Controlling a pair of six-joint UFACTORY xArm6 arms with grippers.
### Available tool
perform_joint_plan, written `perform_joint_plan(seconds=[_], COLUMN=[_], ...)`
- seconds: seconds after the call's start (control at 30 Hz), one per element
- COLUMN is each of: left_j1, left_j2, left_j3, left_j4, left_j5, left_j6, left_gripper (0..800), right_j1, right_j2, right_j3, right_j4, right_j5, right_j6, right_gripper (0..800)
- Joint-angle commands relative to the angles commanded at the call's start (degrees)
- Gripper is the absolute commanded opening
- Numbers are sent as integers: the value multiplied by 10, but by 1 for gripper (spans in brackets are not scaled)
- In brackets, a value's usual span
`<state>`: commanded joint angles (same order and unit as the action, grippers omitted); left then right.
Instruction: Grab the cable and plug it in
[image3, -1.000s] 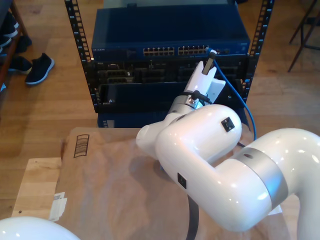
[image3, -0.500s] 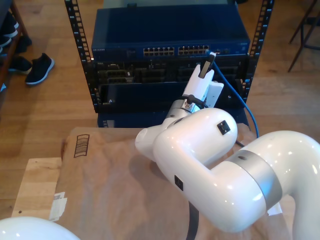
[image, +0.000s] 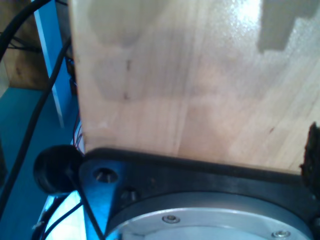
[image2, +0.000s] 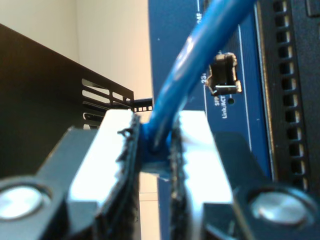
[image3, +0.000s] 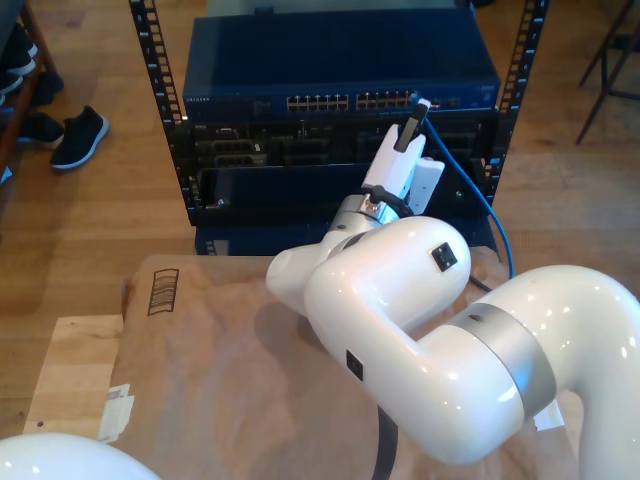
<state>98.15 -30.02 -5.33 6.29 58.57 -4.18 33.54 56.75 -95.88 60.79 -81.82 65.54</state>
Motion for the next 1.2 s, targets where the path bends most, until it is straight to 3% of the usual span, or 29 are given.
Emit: perform_joint_plan(seconds=[1.2], left_j1=[0], left_j2=[0], left_j3=[0], left_j4=[1], left_j5=[0], left_j6=[0], left_gripper=[799], right_j1=[0], right_j2=[5], right_j3=[-11], right_j4=[0], right_j5=[3], right_j6=[0], right_gripper=[0])
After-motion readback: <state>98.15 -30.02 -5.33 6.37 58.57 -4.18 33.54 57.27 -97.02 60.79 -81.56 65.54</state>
